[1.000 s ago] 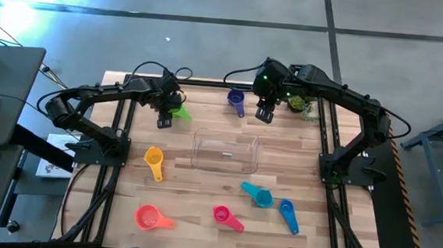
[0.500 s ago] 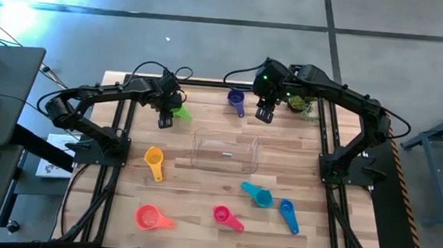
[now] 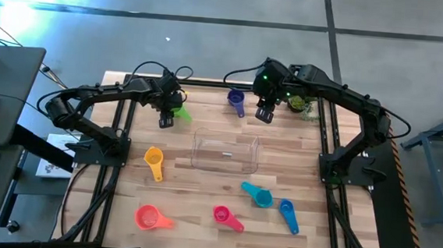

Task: Nest measuring cups in basket
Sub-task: Stack the green measuring cup on top of the orange measuring cup

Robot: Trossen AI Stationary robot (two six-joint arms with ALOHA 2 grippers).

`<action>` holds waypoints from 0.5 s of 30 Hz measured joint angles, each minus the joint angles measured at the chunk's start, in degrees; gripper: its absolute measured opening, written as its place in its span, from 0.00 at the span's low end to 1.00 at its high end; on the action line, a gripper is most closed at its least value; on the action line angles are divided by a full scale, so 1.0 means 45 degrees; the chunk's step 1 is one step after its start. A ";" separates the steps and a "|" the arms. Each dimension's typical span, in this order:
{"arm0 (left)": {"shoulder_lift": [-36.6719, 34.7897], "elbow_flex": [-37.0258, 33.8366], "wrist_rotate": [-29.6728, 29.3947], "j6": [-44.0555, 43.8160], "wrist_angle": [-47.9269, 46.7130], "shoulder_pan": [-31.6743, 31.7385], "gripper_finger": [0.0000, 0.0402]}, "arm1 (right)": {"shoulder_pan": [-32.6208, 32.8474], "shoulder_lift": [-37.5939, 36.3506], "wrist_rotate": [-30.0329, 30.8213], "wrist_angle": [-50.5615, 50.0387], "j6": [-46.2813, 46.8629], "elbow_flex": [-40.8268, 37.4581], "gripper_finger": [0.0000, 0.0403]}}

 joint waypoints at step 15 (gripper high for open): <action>0.1420 0.0000 -0.0529 0.0012 0.0146 -0.0597 0.39 | 0.0003 0.0000 0.0001 0.0053 0.0090 0.0000 0.34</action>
